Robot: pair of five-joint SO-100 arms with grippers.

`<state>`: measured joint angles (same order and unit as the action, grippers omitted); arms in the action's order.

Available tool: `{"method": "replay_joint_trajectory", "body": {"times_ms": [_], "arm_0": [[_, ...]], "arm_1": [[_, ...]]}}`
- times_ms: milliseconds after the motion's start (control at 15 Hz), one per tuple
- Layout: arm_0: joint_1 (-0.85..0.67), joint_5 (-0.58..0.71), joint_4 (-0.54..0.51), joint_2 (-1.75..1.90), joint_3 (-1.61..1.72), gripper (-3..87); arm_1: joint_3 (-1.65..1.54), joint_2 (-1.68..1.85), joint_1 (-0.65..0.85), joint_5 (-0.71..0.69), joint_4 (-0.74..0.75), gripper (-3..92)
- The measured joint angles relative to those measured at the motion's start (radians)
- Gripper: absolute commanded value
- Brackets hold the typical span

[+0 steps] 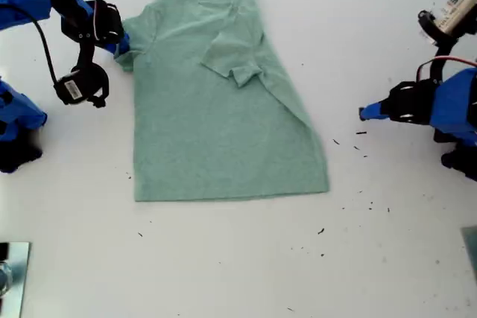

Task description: Fold t shirt

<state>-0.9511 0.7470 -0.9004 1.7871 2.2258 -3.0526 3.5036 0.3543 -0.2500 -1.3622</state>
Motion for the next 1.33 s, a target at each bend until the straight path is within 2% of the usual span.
{"method": "replay_joint_trajectory", "body": {"times_ms": [333, 733, 933, 1000, 1067, 1133, 1333], "arm_0": [[0.129, -0.003, -0.081, 0.046, -0.207, -0.2], [0.492, -0.021, -0.104, -0.114, -0.644, -0.2], [0.522, -0.023, -0.103, -0.290, -0.739, -0.2], [0.522, -0.026, -0.100, -0.336, -0.762, 2.7], [0.523, -0.038, -0.104, -0.411, -0.810, 22.0], [0.514, -0.040, -0.126, -0.509, -0.888, 29.4], [0.482, -0.051, -0.296, -0.689, -1.184, 26.7]], "arm_1": [[0.000, 0.000, 0.000, -0.002, 0.000, 2.4], [0.000, 0.000, 0.000, -0.002, 0.000, 2.4], [0.000, 0.000, 0.000, -0.002, 0.000, 2.4], [0.000, 0.000, 0.000, -0.002, 0.000, 2.4], [0.000, 0.000, 0.000, -0.002, 0.000, 2.4], [0.000, 0.000, 0.000, -0.002, 0.000, 2.4], [0.000, 0.000, -0.002, -0.002, 0.000, 2.4]]}}
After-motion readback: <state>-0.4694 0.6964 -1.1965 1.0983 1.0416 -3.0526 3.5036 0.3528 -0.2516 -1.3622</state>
